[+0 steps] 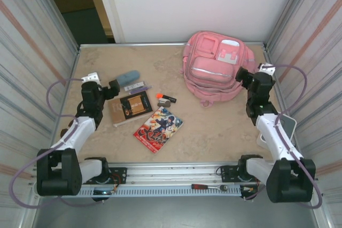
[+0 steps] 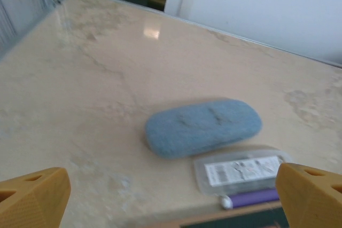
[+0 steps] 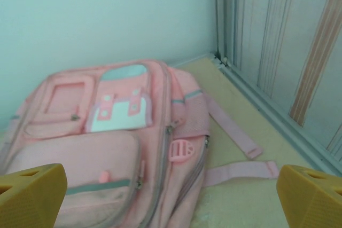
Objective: Pack the student bag
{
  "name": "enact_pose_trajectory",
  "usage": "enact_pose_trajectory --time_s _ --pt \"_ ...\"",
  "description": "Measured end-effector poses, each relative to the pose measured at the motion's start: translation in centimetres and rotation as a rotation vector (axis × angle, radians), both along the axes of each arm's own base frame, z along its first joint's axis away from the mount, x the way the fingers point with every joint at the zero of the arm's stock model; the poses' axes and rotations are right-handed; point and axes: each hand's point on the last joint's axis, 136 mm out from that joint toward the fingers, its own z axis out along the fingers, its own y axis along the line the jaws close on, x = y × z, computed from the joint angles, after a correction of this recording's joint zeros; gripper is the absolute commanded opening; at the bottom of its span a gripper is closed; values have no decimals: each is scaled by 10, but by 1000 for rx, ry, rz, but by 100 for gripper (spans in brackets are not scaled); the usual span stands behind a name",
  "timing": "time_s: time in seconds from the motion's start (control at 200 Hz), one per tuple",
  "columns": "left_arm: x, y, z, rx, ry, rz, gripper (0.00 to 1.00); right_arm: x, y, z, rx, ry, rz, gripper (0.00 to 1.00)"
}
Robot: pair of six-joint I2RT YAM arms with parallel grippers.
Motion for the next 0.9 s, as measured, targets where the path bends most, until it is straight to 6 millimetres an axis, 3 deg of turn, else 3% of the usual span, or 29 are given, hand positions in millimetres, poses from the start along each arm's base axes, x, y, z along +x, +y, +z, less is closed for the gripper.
enact_pose_trajectory --time_s 0.155,0.336,0.456,0.546,0.631,0.902 --pt "-15 -58 -5 -45 98 -126 99 -10 12 -5 27 102 26 99" --pt "-24 -111 12 -29 147 -264 99 -17 -19 -31 122 243 -42 99" --pt "-17 -127 17 -20 169 -296 99 6 -35 -52 225 370 -40 99" --pt "-13 -137 13 -9 198 -316 99 34 -25 -72 288 450 26 98" --pt "-10 -146 5 2 228 -338 99 47 -15 -92 334 518 68 95" --pt "-10 -175 -21 20 321 -408 98 77 -13 -146 474 656 76 69"
